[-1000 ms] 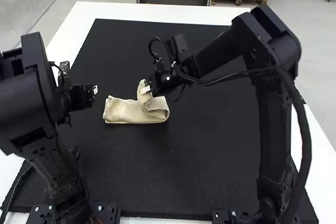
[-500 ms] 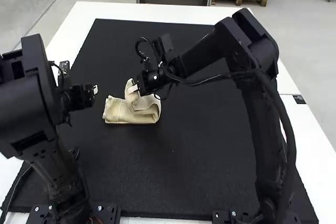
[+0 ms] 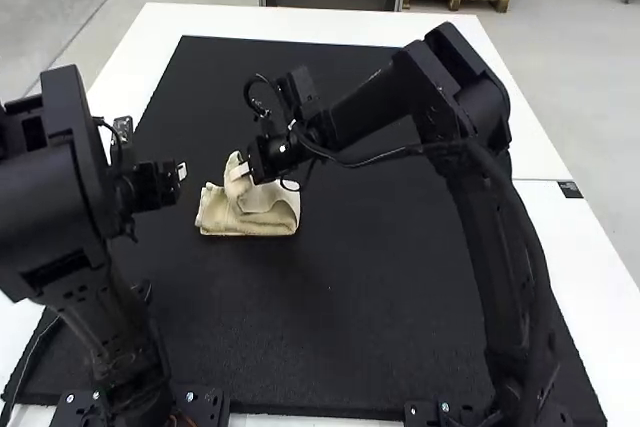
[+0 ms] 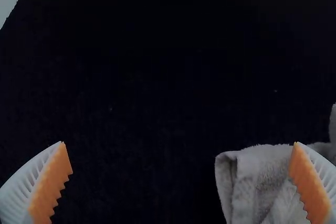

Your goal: Fold the towel.

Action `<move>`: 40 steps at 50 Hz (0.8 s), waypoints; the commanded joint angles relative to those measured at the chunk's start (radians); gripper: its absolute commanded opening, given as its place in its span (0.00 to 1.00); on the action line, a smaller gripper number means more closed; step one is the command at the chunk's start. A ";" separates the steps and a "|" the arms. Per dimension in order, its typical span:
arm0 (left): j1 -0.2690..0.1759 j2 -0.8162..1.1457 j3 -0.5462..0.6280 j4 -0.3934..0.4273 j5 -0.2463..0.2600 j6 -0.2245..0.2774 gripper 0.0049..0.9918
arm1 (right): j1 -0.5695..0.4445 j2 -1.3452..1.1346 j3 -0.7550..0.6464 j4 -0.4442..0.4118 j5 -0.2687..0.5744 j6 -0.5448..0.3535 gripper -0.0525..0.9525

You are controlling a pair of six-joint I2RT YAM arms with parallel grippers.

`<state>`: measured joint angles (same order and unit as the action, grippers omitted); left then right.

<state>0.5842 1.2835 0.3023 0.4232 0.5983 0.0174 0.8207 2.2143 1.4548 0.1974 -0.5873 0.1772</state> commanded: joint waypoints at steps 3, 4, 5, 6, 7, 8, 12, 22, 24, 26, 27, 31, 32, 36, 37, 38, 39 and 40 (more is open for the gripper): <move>0.002 -0.013 -0.022 0.008 -0.002 0.000 0.98 | 0.029 0.004 0.030 0.010 -0.026 0.018 0.03; 0.002 -0.013 -0.022 0.009 -0.002 0.000 0.98 | 0.029 0.005 0.030 0.010 -0.026 0.018 0.04; 0.002 -0.013 -0.023 0.008 -0.002 0.000 0.98 | 0.029 0.005 0.030 0.011 -0.026 0.018 0.04; 0.002 -0.012 -0.023 0.008 -0.002 0.000 0.98 | 0.029 0.005 0.030 0.011 -0.026 0.018 0.05; 0.002 -0.013 -0.023 0.008 -0.002 0.000 0.98 | 0.029 0.005 0.030 0.013 -0.026 0.018 0.06; 0.002 -0.013 -0.023 0.006 -0.002 0.000 0.98 | 0.029 0.007 0.030 0.014 -0.026 0.018 0.07; 0.002 -0.013 -0.025 0.008 -0.002 0.000 0.98 | 0.028 0.005 0.032 0.030 -0.026 0.024 0.23; 0.002 -0.013 -0.031 0.009 -0.005 0.000 0.98 | 0.028 -0.001 0.056 0.030 -0.049 0.058 0.54; 0.002 -0.013 -0.034 0.009 -0.005 0.000 0.98 | 0.028 -0.007 0.067 0.028 -0.051 0.059 0.59; 0.002 -0.012 -0.037 0.011 -0.005 0.000 0.98 | 0.028 -0.018 0.076 0.027 -0.051 0.059 0.62; 0.002 -0.013 -0.037 0.011 -0.005 0.000 0.98 | 0.028 -0.022 0.079 0.027 -0.051 0.059 0.62; 0.002 -0.013 -0.037 0.011 -0.005 0.000 0.98 | 0.021 -0.044 0.091 0.025 -0.051 0.061 0.60; 0.002 -0.013 -0.037 0.011 -0.005 0.000 0.98 | 0.021 -0.048 0.093 0.023 -0.052 0.061 0.54; 0.002 -0.013 -0.034 0.011 -0.005 0.000 0.98 | 0.012 -0.068 0.087 0.022 -0.089 0.064 0.03; 0.000 -0.013 -0.034 0.011 -0.005 0.000 0.98 | 0.008 -0.071 0.082 0.019 -0.103 0.067 0.03; 0.002 -0.013 -0.034 0.011 -0.005 0.000 0.98 | 0.006 -0.071 0.081 0.016 -0.106 0.071 0.03; 0.002 -0.013 -0.032 0.011 -0.005 0.000 0.98 | 0.006 -0.073 0.075 0.011 -0.106 0.074 0.03; 0.002 -0.013 -0.032 0.012 -0.005 -0.002 0.98 | 0.006 -0.073 0.070 0.008 -0.106 0.073 0.03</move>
<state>0.5842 1.2835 0.2764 0.4259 0.5980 0.0174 0.8398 2.2036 1.5196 0.2127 -0.6403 0.2321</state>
